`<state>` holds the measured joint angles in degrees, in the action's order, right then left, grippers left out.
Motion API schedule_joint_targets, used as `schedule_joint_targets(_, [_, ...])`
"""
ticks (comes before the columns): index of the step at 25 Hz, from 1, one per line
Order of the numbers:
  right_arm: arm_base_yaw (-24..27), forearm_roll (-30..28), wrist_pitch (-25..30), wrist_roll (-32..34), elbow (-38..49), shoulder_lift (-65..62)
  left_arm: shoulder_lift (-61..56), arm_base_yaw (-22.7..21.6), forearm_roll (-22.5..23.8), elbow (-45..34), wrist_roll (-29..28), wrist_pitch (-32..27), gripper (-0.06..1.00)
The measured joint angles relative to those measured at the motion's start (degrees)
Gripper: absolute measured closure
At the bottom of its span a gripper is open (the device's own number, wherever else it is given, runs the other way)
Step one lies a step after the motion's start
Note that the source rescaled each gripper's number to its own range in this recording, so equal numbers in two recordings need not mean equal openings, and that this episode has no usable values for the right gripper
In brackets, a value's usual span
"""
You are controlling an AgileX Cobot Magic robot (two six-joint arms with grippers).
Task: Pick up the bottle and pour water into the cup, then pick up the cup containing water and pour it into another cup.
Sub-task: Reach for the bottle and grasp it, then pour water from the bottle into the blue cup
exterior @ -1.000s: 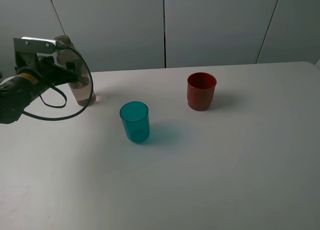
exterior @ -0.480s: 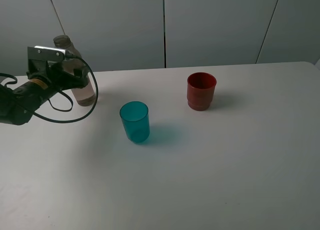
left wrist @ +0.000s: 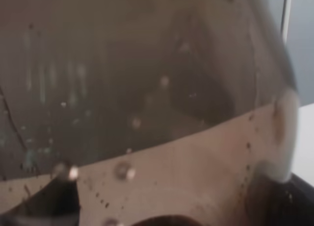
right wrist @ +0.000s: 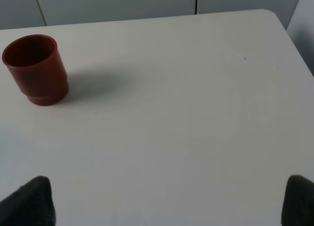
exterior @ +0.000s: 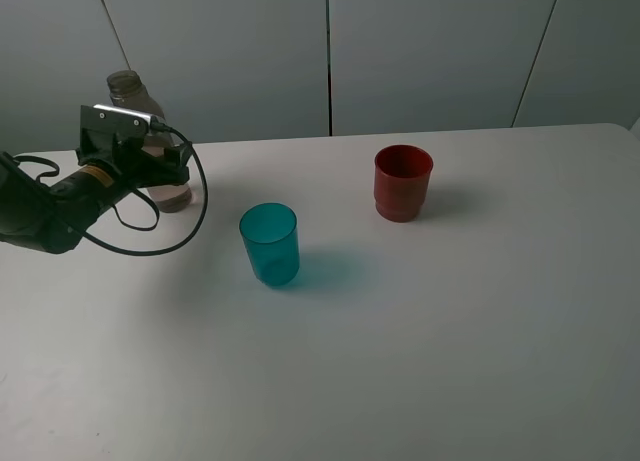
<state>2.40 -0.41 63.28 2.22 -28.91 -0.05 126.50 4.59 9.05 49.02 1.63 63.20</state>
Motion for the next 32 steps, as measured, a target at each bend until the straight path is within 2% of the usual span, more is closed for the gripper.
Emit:
schedule_joint_targets(2, [0.0,0.0,0.0,0.0,0.0,0.0,0.0,0.0,0.0,0.0,0.0,0.4,-0.02])
schedule_joint_targets(3, [0.0,0.0,0.0,0.0,0.0,0.0,0.0,0.0,0.0,0.0,0.0,0.56,0.12])
schedule_joint_targets(4, [0.0,0.0,0.0,0.0,0.0,0.0,0.0,0.0,-0.19,0.11,0.0,0.66,0.44])
schedule_joint_targets(5, [0.0,0.0,0.0,0.0,0.0,0.0,0.0,0.0,-0.42,0.11,0.0,0.77,0.92])
schedule_joint_targets(6, [0.0,0.0,0.0,0.0,0.0,0.0,0.0,0.0,-0.32,0.11,-0.14,0.89,0.87])
schedule_joint_targets(14, [0.0,0.0,0.0,0.11,0.0,0.0,0.0,0.0,-0.4,0.19,-2.8,0.56,0.92])
schedule_joint_targets(21, [0.0,0.0,0.0,0.12,0.0,0.0,-0.11,0.0,1.49,0.22,-4.02,0.05,0.94])
schedule_joint_targets(26, [0.0,0.0,0.0,0.12,0.0,0.0,-5.96,-0.01,10.09,-0.26,-5.86,-6.86,0.94])
schedule_joint_targets(30, [0.0,0.0,0.0,0.12,0.0,0.0,-14.67,-0.01,18.28,-0.35,-9.33,-17.2,0.94])
schedule_joint_targets(32, [0.0,0.0,0.0,0.0,0.0,0.0,-18.46,-0.01,24.21,-0.35,-11.75,-23.32,0.94])
